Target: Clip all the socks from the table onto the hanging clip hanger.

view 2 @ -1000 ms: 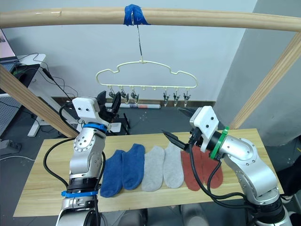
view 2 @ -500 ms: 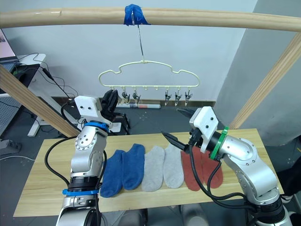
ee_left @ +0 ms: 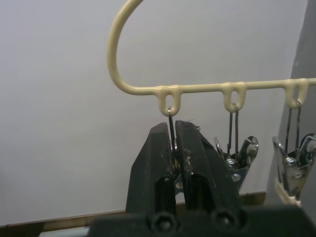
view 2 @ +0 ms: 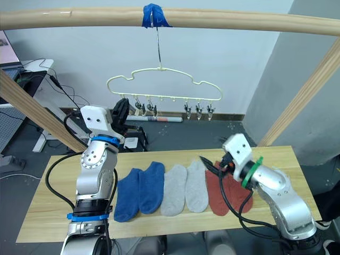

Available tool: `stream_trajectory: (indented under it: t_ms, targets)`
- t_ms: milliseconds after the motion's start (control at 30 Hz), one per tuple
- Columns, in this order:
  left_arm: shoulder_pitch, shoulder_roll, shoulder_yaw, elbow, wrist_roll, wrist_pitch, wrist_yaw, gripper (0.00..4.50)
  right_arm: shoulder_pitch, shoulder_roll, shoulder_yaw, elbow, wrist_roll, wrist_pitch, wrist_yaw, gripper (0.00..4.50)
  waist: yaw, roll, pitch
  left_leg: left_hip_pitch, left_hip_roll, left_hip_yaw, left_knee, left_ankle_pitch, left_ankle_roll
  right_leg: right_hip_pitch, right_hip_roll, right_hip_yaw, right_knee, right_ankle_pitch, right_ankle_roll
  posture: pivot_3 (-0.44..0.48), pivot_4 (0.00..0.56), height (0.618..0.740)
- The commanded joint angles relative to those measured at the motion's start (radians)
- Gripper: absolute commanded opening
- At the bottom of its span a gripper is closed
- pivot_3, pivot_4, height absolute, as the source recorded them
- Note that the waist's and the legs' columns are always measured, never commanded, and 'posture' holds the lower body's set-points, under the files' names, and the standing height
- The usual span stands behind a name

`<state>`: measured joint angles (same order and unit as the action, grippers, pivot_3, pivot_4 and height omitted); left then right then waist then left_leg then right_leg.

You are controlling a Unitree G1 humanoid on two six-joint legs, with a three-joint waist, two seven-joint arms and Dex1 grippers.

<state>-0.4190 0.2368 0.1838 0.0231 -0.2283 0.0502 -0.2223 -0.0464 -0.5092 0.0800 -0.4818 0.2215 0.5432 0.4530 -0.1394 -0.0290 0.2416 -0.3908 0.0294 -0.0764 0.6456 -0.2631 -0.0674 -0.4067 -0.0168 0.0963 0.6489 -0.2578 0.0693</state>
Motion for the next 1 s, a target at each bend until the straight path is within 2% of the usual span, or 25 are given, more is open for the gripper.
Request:
stream_trajectory:
  t_ms: [33,200,300,567,667,1000]
  targets:
    - [0.006,0.012,-0.001,-0.062,-0.012,0.023,-0.011,0.02,0.029,0.025,-0.024,0.073,-0.076,-0.088,-0.072,4.5,0.0,0.001,0.007,0.0,0.0,0.0,0.0,0.0,0.0,0.0,0.0,0.0,0.0,0.0,0.0,-0.22,0.279,0.74]
    - [0.013,0.029,0.001,-0.103,-0.022,0.064,-0.028,0.02,0.034,0.092,-0.049,0.278,-0.118,-0.176,-0.131,4.5,-0.004,0.001,0.021,0.001,0.0,0.0,0.0,0.0,0.0,0.0,0.001,0.0,0.002,-0.001,0.002,-0.207,0.293,0.74]
    - [0.016,0.035,0.003,-0.122,-0.032,0.089,-0.038,0.02,0.008,0.124,-0.072,0.408,-0.118,-0.156,-0.154,4.5,-0.001,0.002,0.025,0.001,0.0,0.0,0.0,0.0,0.0,0.0,0.0,0.0,0.002,0.0,0.0,-0.195,0.296,0.74]
    - [0.026,0.051,0.005,-0.148,-0.049,0.125,-0.057,0.02,-0.044,0.179,-0.124,0.559,-0.084,-0.069,-0.157,4.5,0.0,0.005,0.031,0.001,0.0,0.0,0.0,0.0,0.0,0.0,0.0,0.0,0.001,0.0,0.0,-0.179,0.299,0.74]
    - [0.028,0.058,0.008,-0.152,-0.054,0.132,-0.065,0.0,-0.029,0.177,-0.109,0.552,-0.088,-0.027,-0.144,3.96,0.0,0.005,0.031,0.0,0.0,0.0,0.0,0.0,0.0,0.0,0.0,0.0,0.001,0.0,0.0,-0.179,0.3,0.74]
    - [0.026,0.083,0.019,-0.18,-0.117,0.197,-0.117,0.0,-0.005,0.159,-0.056,0.497,-0.129,-0.064,-0.122,0.36,0.0,0.005,0.031,0.001,0.0,0.0,0.0,0.0,0.0,0.0,0.0,0.0,0.001,-0.001,0.002,-0.173,0.307,0.74]
